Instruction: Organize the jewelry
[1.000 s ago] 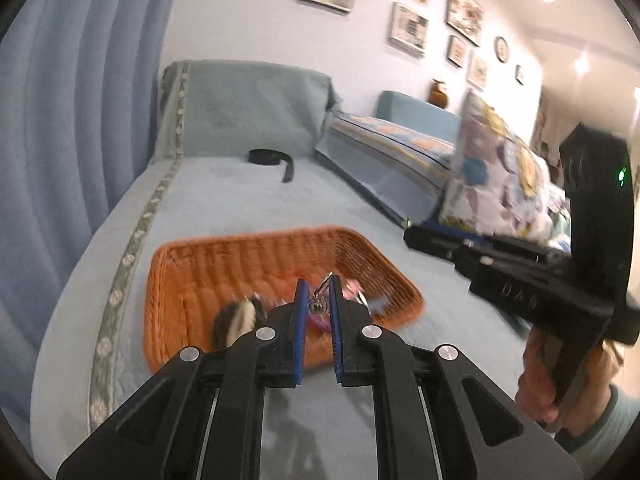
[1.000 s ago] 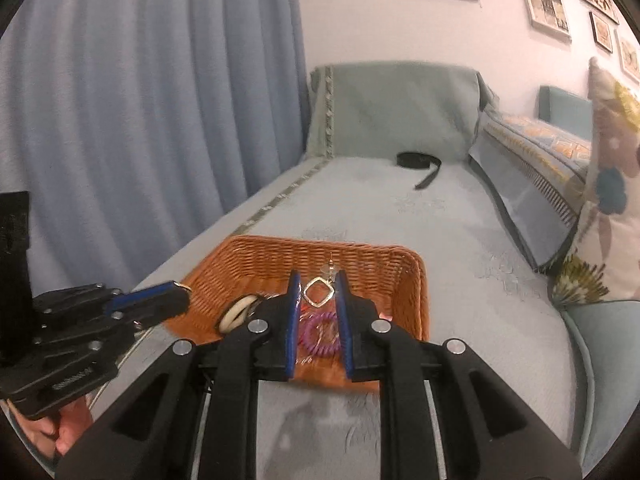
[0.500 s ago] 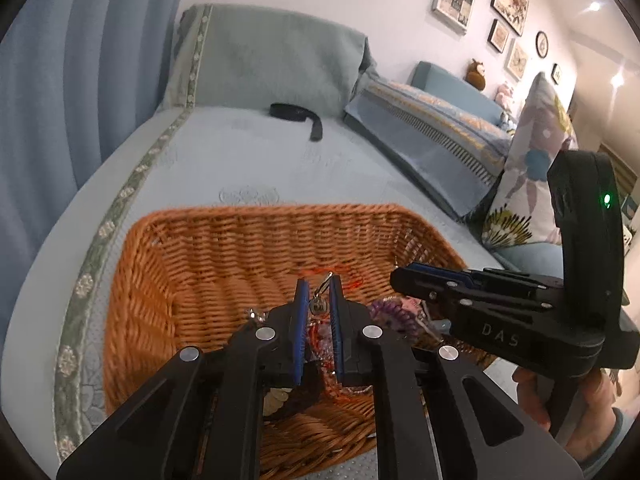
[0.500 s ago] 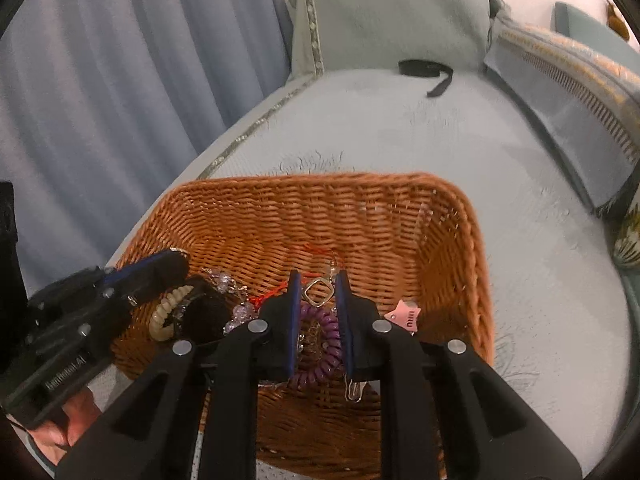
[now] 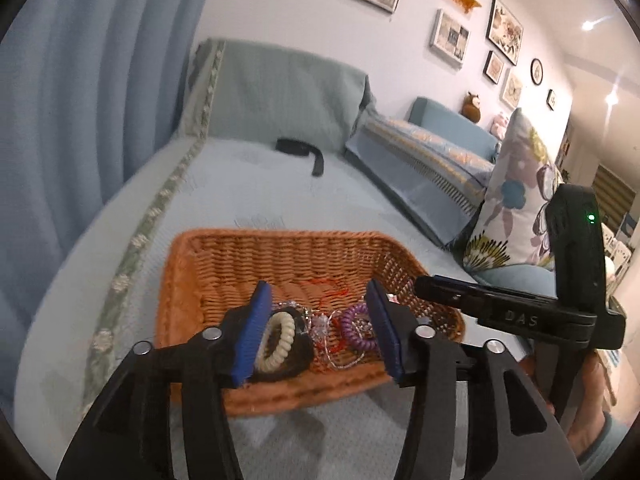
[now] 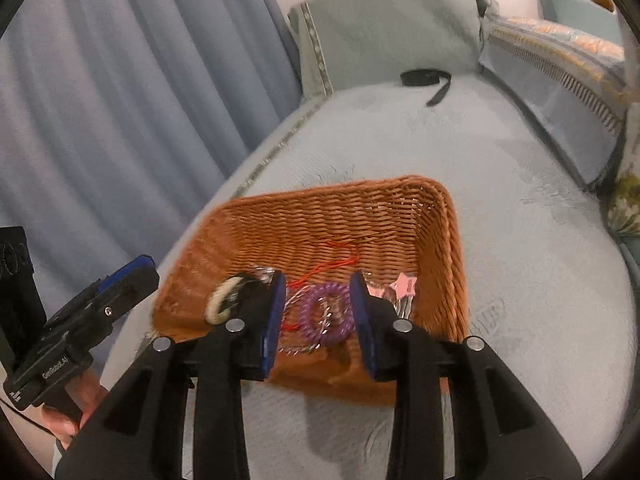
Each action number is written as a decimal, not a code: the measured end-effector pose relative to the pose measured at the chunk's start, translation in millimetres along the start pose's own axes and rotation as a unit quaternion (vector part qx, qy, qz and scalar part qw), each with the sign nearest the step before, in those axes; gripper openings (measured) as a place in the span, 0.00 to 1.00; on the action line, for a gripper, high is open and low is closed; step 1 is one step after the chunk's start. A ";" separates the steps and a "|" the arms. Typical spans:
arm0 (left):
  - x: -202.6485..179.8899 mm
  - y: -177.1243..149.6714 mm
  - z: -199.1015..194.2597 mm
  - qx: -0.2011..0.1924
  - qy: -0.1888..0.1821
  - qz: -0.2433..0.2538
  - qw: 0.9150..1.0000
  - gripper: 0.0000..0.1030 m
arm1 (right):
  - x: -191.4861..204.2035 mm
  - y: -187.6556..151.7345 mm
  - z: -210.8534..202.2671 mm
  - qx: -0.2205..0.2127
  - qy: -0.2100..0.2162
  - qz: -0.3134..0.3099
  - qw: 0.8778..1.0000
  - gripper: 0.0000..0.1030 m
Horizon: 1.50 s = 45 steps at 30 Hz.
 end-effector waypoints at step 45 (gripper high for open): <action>-34.9 -68.1 -152.7 -0.096 0.160 0.053 0.981 0.92 | 44.4 -86.5 -164.3 -0.182 -0.094 -0.132 0.970 0.67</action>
Point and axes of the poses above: each gripper's, at about its wrist camera, not at the fingertips, and z roughly the way its jaws point, x to its left, y to its top, the point moved 7 cm from there along z, roughly the way its jaws point, and after that the axes turned 12 degrees about -x, right-handed, at the moved point
